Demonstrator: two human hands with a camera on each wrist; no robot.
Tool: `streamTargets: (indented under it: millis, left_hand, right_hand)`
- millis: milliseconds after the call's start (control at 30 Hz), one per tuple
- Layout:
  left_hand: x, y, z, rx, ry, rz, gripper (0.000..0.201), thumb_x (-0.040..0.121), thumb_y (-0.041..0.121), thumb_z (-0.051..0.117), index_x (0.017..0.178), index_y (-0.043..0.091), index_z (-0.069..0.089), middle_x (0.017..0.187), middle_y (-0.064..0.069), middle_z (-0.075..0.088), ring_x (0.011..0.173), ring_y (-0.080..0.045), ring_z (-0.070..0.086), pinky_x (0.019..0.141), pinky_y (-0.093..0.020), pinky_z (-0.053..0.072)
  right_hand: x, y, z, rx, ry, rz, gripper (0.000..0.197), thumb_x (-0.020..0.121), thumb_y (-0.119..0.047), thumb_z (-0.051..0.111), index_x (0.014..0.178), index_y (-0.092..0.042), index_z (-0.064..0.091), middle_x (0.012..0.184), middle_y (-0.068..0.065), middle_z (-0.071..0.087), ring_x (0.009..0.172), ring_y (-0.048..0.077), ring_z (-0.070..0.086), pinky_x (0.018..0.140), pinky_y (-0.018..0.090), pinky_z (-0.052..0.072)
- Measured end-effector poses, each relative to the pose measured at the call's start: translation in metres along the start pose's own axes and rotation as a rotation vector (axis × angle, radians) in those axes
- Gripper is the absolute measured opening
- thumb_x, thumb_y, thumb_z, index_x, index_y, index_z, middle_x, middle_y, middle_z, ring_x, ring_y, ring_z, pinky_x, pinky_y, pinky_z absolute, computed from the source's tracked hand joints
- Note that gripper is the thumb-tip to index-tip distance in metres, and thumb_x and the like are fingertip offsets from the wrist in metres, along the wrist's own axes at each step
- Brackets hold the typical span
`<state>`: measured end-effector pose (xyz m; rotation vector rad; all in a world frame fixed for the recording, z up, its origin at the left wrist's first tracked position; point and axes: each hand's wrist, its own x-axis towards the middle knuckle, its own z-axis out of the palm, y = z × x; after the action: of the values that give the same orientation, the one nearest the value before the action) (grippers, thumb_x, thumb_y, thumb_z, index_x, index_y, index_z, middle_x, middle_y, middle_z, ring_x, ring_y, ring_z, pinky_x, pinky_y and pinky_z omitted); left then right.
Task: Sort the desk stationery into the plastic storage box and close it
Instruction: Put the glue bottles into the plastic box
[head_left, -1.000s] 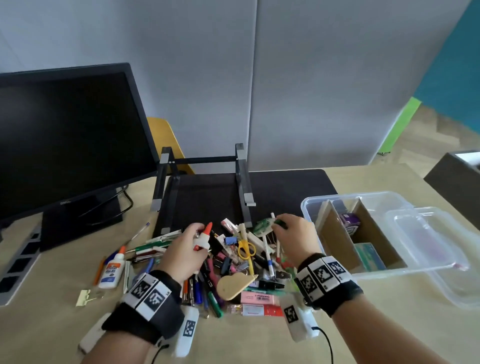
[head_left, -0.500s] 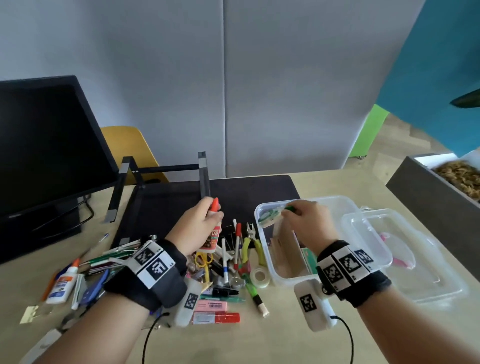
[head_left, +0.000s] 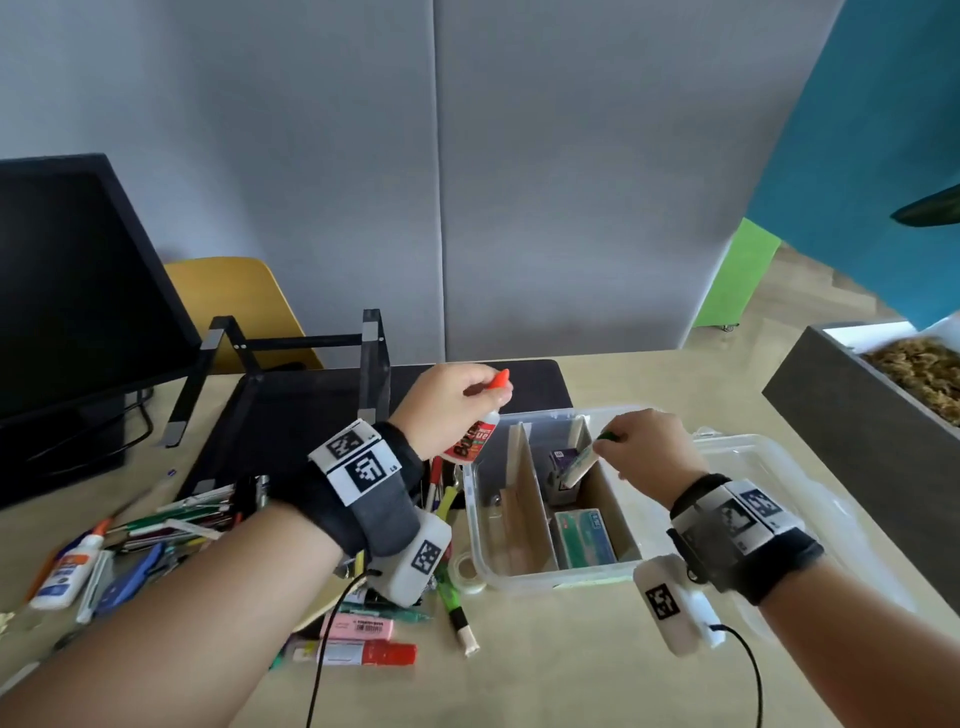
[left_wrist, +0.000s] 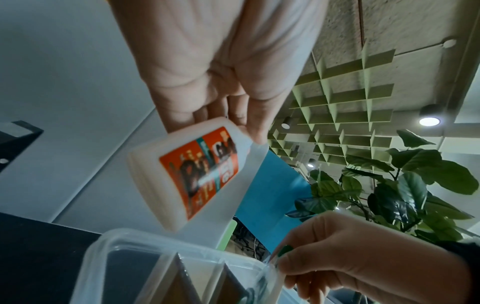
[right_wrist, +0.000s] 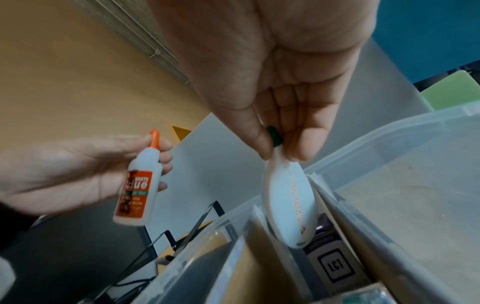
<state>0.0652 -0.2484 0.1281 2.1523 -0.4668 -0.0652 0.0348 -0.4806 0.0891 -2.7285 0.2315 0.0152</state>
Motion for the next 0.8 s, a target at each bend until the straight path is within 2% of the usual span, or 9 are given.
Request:
streamTargets:
  millis: [67, 133, 233, 300, 433, 467, 567, 633, 800]
  left_hand:
    - [0.007, 0.005, 0.007, 0.005, -0.016, -0.017, 0.024, 0.092, 0.034, 0.058, 0.102, 0.017, 0.072, 0.094, 0.004, 0.072, 0.088, -0.010, 0.067, 0.080, -0.024, 0.052]
    - [0.011, 0.010, 0.013, -0.005, -0.027, -0.015, 0.025, 0.092, 0.032, 0.060, 0.106, 0.017, 0.072, 0.098, 0.005, 0.071, 0.090, -0.009, 0.066, 0.082, -0.021, 0.050]
    - [0.017, 0.018, 0.019, 0.017, -0.039, 0.017, 0.024, 0.090, 0.029, 0.063, 0.106, 0.015, 0.074, 0.090, 0.011, 0.066, 0.087, -0.004, 0.062, 0.082, -0.017, 0.047]
    - [0.022, 0.022, 0.022, 0.052, -0.044, 0.031, 0.024, 0.089, 0.028, 0.064, 0.107, 0.015, 0.073, 0.086, 0.015, 0.062, 0.081, 0.001, 0.057, 0.077, -0.013, 0.045]
    - [0.034, 0.025, 0.033, 0.119, -0.108, 0.033, 0.021, 0.087, 0.027, 0.066, 0.100, 0.013, 0.075, 0.091, 0.006, 0.070, 0.066, 0.005, 0.056, 0.066, -0.011, 0.043]
    - [0.037, 0.026, 0.037, 0.155, -0.143, 0.031, 0.020, 0.087, 0.026, 0.066, 0.098, 0.013, 0.076, 0.090, 0.004, 0.071, 0.063, 0.004, 0.055, 0.063, -0.010, 0.042]
    - [0.045, 0.027, 0.049, 0.283, -0.238, 0.022, 0.018, 0.086, 0.027, 0.067, 0.095, 0.014, 0.076, 0.088, 0.004, 0.070, 0.074, -0.005, 0.058, 0.071, -0.019, 0.044]
    - [0.050, 0.029, 0.057, 0.394, -0.300, 0.007, 0.017, 0.083, 0.027, 0.069, 0.095, 0.017, 0.076, 0.083, 0.007, 0.067, 0.076, -0.008, 0.057, 0.071, -0.021, 0.042]
    - [0.065, 0.034, 0.076, 0.669, -0.459, -0.018, 0.011, 0.082, 0.024, 0.069, 0.087, 0.016, 0.075, 0.091, 0.001, 0.072, 0.083, -0.017, 0.064, 0.072, -0.027, 0.050]
  right_hand:
    - [0.002, 0.004, 0.004, -0.042, -0.027, -0.024, 0.024, 0.080, -0.029, 0.052, 0.068, -0.015, 0.067, 0.065, 0.000, 0.065, 0.070, 0.019, 0.062, 0.066, 0.028, 0.051]
    - [0.004, 0.007, 0.007, -0.118, -0.038, -0.059, 0.025, 0.081, -0.034, 0.052, 0.071, -0.017, 0.069, 0.068, -0.003, 0.064, 0.072, 0.017, 0.060, 0.067, 0.028, 0.049]
    - [0.008, 0.009, 0.005, -0.180, -0.056, -0.103, 0.026, 0.082, -0.037, 0.051, 0.073, -0.019, 0.069, 0.069, -0.005, 0.063, 0.074, 0.016, 0.059, 0.071, 0.028, 0.048]
    - [0.010, 0.009, 0.003, -0.200, -0.071, -0.121, 0.025, 0.082, -0.037, 0.051, 0.075, -0.020, 0.069, 0.072, -0.004, 0.066, 0.076, 0.016, 0.060, 0.074, 0.030, 0.050]
    - [0.010, 0.010, 0.002, -0.260, -0.081, -0.156, 0.028, 0.081, -0.040, 0.049, 0.073, -0.020, 0.067, 0.071, -0.005, 0.066, 0.074, 0.016, 0.061, 0.071, 0.029, 0.050]
    - [0.009, 0.011, 0.002, -0.257, -0.081, -0.161, 0.028, 0.081, -0.040, 0.049, 0.072, -0.020, 0.066, 0.070, -0.004, 0.065, 0.072, 0.016, 0.061, 0.070, 0.028, 0.049]
    - [0.005, 0.012, 0.002, -0.213, -0.083, -0.157, 0.029, 0.080, -0.040, 0.050, 0.070, -0.018, 0.066, 0.069, -0.003, 0.065, 0.071, 0.016, 0.061, 0.067, 0.028, 0.048]
    - [0.000, 0.012, 0.000, -0.186, -0.094, -0.155, 0.029, 0.081, -0.039, 0.051, 0.073, -0.016, 0.066, 0.071, -0.003, 0.065, 0.073, 0.016, 0.061, 0.067, 0.028, 0.048]
    - [-0.012, 0.012, -0.004, -0.144, -0.142, -0.188, 0.022, 0.085, -0.032, 0.053, 0.071, -0.016, 0.058, 0.073, -0.003, 0.059, 0.075, 0.017, 0.058, 0.063, 0.026, 0.043]
